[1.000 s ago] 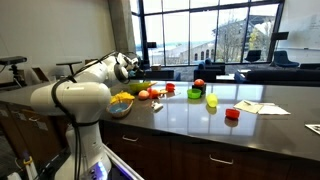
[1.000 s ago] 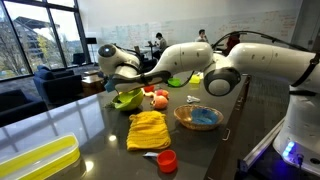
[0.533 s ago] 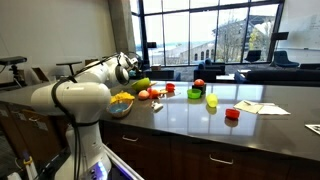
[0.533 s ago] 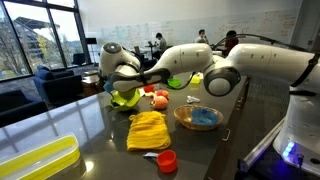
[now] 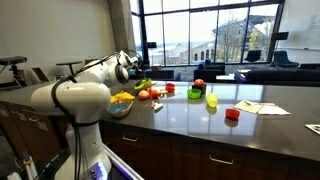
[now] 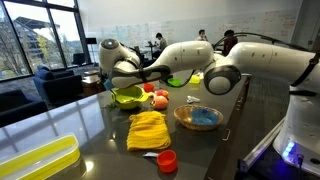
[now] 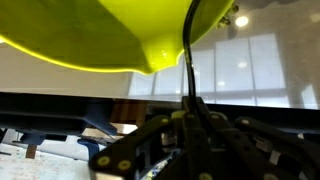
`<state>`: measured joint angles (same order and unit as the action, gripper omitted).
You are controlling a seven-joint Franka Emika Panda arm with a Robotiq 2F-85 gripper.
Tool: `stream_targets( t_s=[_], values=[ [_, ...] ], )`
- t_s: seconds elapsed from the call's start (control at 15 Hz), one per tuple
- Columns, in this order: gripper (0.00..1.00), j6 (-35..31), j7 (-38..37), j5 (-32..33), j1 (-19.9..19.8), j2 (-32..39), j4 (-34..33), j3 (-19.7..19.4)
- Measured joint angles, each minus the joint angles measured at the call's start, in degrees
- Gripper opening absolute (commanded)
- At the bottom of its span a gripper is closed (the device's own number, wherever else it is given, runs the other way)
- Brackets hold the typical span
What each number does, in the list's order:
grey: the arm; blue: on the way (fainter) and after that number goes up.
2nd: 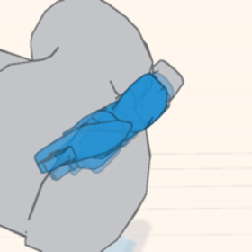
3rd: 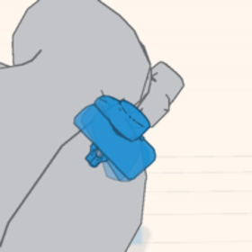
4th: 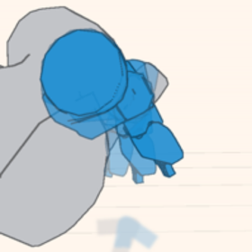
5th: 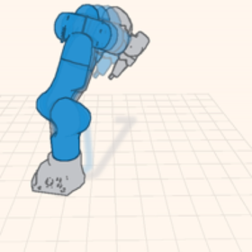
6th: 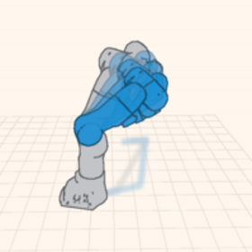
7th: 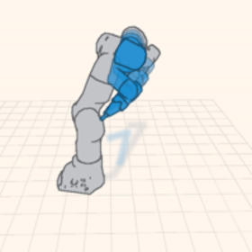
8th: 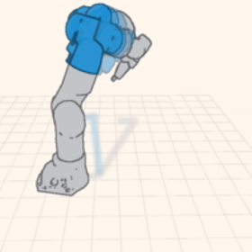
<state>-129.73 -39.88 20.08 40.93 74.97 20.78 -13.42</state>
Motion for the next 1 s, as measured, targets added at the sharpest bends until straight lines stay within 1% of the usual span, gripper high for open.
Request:
stream_targets(
  t_s=[0.53,1.0],
  values=[
    [0.01,8.0,-6.2,0.4,1.4,-1.2,-0.5,-2.7],
    [0.01,18.1,-16.1,3.8,3.3,-1.9,-0.5,-6.1]
  ],
)
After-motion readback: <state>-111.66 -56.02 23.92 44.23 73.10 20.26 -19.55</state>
